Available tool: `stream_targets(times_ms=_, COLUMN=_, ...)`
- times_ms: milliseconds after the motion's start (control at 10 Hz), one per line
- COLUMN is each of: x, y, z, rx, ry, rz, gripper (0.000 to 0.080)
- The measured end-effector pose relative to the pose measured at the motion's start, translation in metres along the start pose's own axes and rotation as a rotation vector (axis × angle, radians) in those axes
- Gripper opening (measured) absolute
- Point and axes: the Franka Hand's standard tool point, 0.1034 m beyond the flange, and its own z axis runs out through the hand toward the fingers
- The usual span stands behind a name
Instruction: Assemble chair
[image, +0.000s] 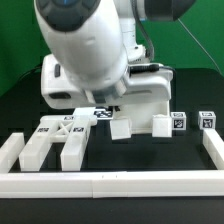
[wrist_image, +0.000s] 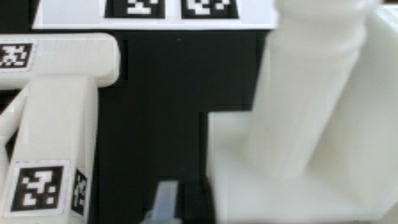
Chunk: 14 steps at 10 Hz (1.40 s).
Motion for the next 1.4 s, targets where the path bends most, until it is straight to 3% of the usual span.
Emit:
stream_targets(times_ms=300, x=0.001, y=0.011, z=0.008, rx=0.013, ry=-0.056, rz=-0.017, gripper=0.0035)
stream_targets(times_ms=500, x=0.012, y=0.019, z=0.012, rx=0.005, ry=-0.087, rz=-0.002, gripper=0.0035)
stream_targets(times_ms=900, x=0.022, y=0.014, z=0.021, rx=-0.003, ry=-0.074, rz=0.023, gripper=0.0035)
stream_targets(times_ms=1400, x=0.024, y=0.012, z=0.024, rx=-0.003, ry=-0.077, rz=0.036, gripper=0.0035)
